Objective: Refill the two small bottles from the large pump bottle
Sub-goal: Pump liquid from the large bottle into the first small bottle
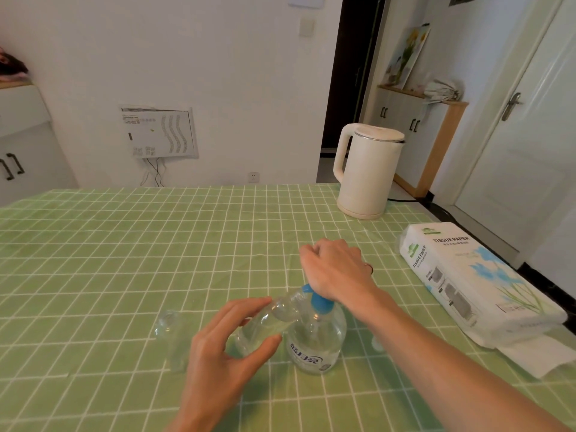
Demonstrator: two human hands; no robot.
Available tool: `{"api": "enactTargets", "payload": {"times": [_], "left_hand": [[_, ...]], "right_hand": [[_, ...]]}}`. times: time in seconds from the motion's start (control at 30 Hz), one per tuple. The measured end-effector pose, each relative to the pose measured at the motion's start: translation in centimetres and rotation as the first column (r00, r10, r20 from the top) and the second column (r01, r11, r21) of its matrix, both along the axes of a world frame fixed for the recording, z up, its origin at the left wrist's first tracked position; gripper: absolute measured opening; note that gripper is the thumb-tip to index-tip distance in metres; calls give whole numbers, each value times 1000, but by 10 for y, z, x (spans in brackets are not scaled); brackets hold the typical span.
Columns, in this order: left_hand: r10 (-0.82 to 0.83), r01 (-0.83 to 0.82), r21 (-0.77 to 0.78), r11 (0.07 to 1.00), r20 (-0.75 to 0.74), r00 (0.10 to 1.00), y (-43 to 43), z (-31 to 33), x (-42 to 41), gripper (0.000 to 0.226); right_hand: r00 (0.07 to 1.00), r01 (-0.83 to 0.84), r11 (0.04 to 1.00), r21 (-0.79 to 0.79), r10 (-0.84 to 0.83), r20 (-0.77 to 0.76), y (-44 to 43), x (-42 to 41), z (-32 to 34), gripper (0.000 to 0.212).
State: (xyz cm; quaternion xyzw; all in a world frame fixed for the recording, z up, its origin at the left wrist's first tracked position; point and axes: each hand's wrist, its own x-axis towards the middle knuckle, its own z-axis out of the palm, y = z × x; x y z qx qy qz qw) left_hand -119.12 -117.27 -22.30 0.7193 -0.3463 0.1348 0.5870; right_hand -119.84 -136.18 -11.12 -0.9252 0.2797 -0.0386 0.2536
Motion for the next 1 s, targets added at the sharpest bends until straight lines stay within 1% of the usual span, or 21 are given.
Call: {"api": "enactTargets", "payload": {"times": [0.1, 0.17, 0.23, 0.43, 0.53, 0.67, 0.8, 1.0], "left_hand": [[-6, 6, 1, 1000, 1, 1000, 0, 1, -1, 45], [-3, 3, 0, 1000, -1, 1000, 0, 1, 1, 45], [6, -6, 7, 1000, -16, 1000, 0, -1, 2, 46], [5, -5, 18, 1000, -14, 1000, 0, 0, 0, 44], [6, -6, 11, 1000, -6, 1000, 0, 1, 0, 44], [0, 0, -4, 1000, 16, 1000, 0, 1, -1, 45], [9, -9, -10, 1000, 29, 1000, 0, 0, 1, 45], [13, -12, -10, 1000, 36, 999, -1, -1, 2, 45]], "right_hand": [[1000, -6, 1000, -22, 7, 19, -1, 0, 1, 37], [999, 7, 1000, 2, -7, 32, 0, 0, -1, 34], [1000, 16, 1000, 27, -16, 19, 2, 1, -4, 33], [1000, 16, 1000, 11, -16, 1, 2, 1, -5, 32], [1000, 19, 1000, -17, -19, -6, 0, 1, -4, 38], [1000, 11, 998, -64, -9, 24, -2, 2, -3, 39], [999, 33, 999, 7, -33, -3, 0, 2, -6, 37], [1000, 18, 1000, 4, -18, -11, 1, 1, -6, 37]]}}
